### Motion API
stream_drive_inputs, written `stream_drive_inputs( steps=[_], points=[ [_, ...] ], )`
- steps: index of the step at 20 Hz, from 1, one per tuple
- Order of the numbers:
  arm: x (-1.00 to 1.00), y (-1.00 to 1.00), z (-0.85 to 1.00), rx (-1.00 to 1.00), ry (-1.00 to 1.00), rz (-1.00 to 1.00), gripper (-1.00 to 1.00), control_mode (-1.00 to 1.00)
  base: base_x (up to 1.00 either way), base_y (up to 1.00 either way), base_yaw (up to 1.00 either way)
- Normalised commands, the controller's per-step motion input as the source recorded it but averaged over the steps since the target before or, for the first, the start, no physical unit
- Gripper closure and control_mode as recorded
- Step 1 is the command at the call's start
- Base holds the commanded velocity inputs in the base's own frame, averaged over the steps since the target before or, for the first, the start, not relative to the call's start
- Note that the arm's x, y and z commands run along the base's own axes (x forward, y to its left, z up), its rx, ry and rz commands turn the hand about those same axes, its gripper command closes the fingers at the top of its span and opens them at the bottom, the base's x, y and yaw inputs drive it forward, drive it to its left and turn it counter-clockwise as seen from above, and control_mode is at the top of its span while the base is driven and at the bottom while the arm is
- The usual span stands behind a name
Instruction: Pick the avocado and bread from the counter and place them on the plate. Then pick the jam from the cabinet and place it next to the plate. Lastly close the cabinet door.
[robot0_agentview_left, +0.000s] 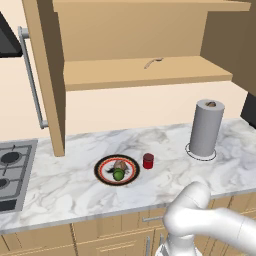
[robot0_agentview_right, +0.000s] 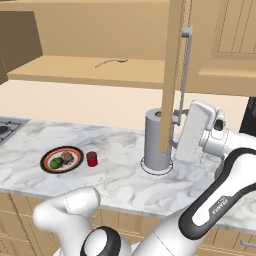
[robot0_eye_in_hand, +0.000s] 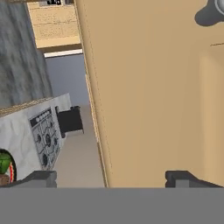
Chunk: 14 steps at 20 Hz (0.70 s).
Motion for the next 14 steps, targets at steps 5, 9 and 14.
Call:
stream_drive_inputs(
  steps=[5, 9, 14],
  points=[
    [0.00, 0.26, 0.16, -0.04, -0.03, 0.00, -1.00, -1.00, 0.00, 0.00, 0.00],
    [0.10, 0.30, 0.38, -0.03, -0.02, -0.03, -1.00, -1.00, 0.00, 0.00, 0.00],
    [0.30, 0.53, 0.23, -0.08, 0.00, -0.09, -1.00, -1.00, 0.00, 0.00, 0.00]
  ],
)
